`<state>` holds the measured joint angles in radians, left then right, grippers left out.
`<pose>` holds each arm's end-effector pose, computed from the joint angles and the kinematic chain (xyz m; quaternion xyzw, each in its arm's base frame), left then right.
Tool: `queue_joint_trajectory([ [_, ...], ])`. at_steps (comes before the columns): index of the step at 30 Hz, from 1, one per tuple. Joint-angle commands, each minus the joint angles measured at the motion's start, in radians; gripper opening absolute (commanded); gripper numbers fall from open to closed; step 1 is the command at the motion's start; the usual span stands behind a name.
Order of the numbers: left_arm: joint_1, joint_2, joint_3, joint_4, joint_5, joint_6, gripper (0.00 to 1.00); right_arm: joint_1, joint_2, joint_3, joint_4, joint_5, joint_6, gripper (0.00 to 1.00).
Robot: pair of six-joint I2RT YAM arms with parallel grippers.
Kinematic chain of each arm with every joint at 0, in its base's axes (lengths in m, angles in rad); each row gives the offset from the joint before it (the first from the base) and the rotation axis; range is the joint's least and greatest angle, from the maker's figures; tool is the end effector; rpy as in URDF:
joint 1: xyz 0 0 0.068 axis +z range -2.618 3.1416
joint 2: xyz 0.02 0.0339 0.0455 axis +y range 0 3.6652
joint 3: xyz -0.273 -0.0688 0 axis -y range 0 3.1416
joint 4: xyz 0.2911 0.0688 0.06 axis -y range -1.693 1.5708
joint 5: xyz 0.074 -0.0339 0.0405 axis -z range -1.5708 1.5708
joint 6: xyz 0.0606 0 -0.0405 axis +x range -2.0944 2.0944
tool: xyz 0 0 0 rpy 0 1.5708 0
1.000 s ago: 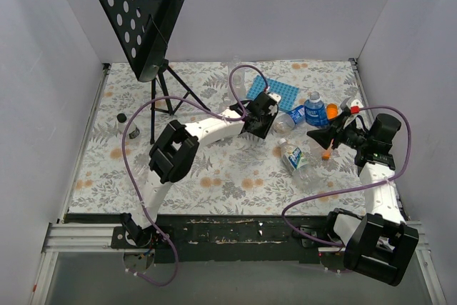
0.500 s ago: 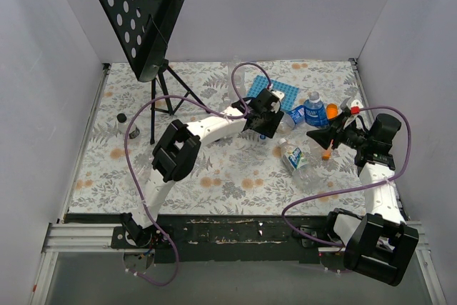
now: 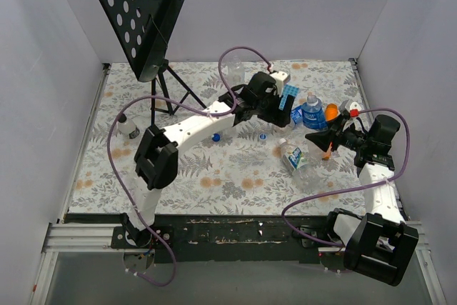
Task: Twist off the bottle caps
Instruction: Place the plastic bottle at the center of the board.
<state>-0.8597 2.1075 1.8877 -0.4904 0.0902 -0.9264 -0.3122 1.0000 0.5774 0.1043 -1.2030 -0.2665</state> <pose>0.3605 -0.4268 0.2556 -0.0115 0.9080 -0.3503 0.2294 0.2587 -0.0241 0.2486 -0.3163 0.6754 0.3016 0.5940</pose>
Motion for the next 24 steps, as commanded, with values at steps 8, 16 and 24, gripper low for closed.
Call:
queue_joint_trajectory([
  [8, 0.016, -0.359, -0.249, 0.354, 0.193, -0.112, 0.84, -0.002, 0.014, 0.009, 0.009, -0.013, 0.015, 0.17],
  [16, 0.045, -0.37, -0.273, 0.484, 0.388, -0.247, 0.87, 0.008, 0.02, -0.01, 0.04, -0.085, 0.033, 0.17],
  [24, 0.044, -0.288, -0.211, 0.584, 0.485, -0.334, 0.8, 0.03, 0.025, -0.011, 0.048, -0.104, 0.033, 0.17],
])
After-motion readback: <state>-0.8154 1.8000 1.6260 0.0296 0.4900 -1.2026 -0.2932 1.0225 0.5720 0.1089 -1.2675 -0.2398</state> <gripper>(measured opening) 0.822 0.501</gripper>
